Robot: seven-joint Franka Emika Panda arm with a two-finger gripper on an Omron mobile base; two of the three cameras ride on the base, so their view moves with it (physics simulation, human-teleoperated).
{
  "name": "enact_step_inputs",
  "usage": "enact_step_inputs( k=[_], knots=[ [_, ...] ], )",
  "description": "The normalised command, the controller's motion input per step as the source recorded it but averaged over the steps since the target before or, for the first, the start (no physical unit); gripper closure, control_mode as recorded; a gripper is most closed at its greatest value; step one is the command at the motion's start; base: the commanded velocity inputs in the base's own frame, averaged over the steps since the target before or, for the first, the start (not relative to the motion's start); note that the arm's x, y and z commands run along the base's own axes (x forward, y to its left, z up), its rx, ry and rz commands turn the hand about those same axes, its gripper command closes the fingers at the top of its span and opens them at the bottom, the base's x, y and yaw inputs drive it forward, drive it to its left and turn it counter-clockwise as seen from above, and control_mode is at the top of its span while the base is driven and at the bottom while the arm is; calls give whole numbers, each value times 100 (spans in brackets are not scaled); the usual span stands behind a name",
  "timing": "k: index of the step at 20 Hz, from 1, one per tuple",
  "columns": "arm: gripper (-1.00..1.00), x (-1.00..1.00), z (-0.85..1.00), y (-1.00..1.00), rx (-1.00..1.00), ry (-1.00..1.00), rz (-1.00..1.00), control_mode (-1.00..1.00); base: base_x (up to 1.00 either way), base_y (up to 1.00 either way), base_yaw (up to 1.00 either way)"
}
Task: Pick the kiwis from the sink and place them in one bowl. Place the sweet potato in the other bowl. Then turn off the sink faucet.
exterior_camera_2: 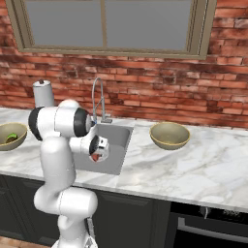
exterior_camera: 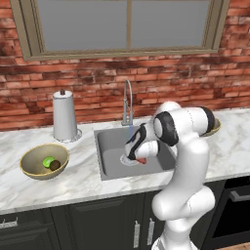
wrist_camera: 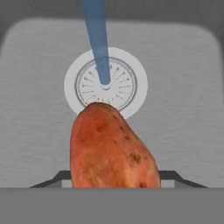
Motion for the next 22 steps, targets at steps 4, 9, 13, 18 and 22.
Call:
enact_step_inputs(
  k=[4, 9, 13, 18, 22],
  knots=[
    [100, -77, 92, -14, 0, -21, 0, -100, 0, 0, 0],
    [100, -38, 100, -11, 3, -5, 0, -100, 0, 0, 0],
    [100, -30, 100, -25, 4, 0, 0, -100, 0, 0, 0],
    [100, -32, 100, -29, 2, 1, 0, -100, 0, 0, 0],
    [100, -17, 100, -22, 0, 7, 0, -100, 0, 0, 0]
  ],
)
